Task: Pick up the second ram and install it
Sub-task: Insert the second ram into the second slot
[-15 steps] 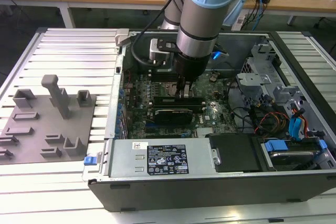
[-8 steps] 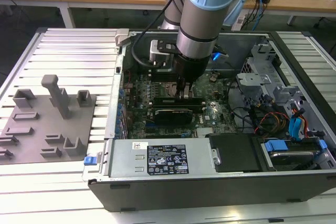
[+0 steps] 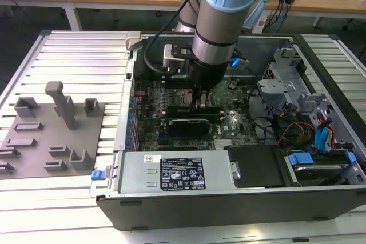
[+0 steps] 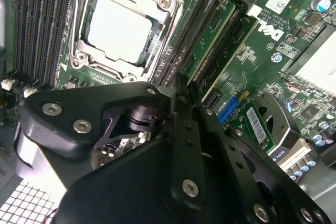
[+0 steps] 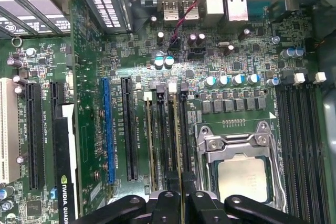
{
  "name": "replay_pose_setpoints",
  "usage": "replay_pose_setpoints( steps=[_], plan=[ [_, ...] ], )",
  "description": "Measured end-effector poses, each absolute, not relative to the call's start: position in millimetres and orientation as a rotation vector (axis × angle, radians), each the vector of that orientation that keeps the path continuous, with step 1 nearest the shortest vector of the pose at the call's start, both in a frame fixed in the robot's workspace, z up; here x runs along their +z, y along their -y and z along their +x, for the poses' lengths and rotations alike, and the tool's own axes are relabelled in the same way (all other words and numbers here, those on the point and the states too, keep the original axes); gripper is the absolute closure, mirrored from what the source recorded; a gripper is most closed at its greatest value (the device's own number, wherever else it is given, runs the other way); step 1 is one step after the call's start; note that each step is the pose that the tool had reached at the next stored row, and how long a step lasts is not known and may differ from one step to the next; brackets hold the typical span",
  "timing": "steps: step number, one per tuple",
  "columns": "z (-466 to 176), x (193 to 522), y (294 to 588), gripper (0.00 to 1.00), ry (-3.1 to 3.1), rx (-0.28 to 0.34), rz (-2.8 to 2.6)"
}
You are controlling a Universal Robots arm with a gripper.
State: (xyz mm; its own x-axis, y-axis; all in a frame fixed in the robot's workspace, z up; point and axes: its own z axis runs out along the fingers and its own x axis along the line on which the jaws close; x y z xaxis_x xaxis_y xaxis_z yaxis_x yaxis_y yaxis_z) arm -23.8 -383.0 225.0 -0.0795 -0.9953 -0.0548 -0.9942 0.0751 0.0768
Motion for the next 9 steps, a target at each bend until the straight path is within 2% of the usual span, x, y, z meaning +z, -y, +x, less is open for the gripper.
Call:
replay_pose_setpoints(
  steps=[9],
  plan=[
    [-21.3,221.3,382.9,0.86,2.287,-0.147,2.131]
  ],
)
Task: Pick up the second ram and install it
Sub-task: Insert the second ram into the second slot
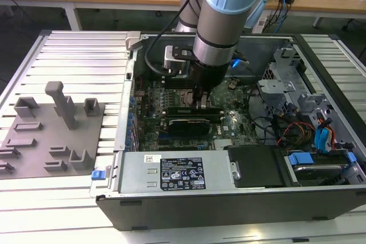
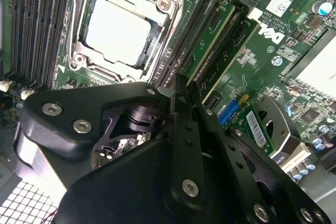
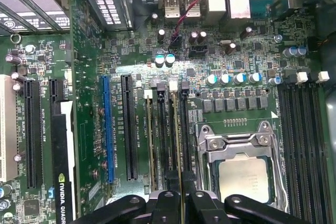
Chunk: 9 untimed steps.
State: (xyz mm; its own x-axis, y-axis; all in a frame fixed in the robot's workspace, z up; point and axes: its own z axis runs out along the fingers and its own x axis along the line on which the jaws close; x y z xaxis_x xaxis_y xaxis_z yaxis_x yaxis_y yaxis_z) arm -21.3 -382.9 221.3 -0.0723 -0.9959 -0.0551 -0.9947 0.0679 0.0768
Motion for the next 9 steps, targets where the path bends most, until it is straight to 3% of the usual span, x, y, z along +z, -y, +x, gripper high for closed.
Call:
replay_pose_setpoints(
  steps=[4,6,9],
  plan=[
    [-21.3,219.9,383.0,0.86,2.287,-0.147,2.131],
    [-21.1,219.1,382.8,0.79,2.287,-0.147,2.132],
    [-21.3,222.7,383.0,0.79,2.287,-0.146,2.132]
  ],
)
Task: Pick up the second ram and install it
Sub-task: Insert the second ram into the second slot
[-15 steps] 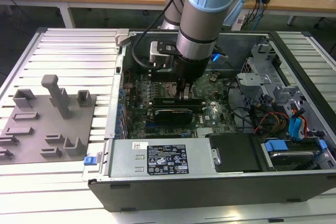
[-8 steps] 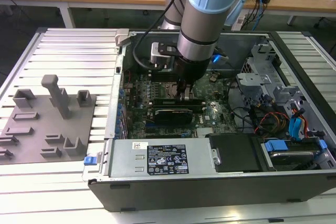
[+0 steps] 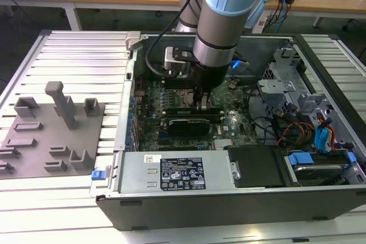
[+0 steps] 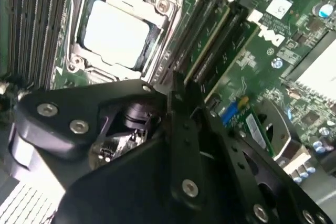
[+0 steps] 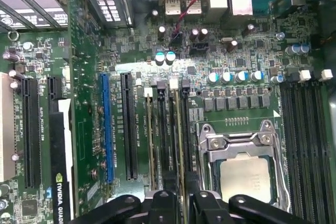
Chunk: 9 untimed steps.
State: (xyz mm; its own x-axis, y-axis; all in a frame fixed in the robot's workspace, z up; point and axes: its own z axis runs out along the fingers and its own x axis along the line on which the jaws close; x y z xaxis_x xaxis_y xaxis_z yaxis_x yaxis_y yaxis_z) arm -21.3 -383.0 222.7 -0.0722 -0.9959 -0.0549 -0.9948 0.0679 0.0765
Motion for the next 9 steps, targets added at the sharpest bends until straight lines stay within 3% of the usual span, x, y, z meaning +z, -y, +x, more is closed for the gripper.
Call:
replay_pose_setpoints(
  steps=[4,5,9],
  plan=[
    [-21.5,257.1,380.4,0.80,2.287,-0.140,2.132],
    [-21.4,265.2,379.7,0.87,2.287,-0.138,2.132],
    [-21.5,271.8,379.4,0.89,2.287,-0.136,2.132]
  ],
)
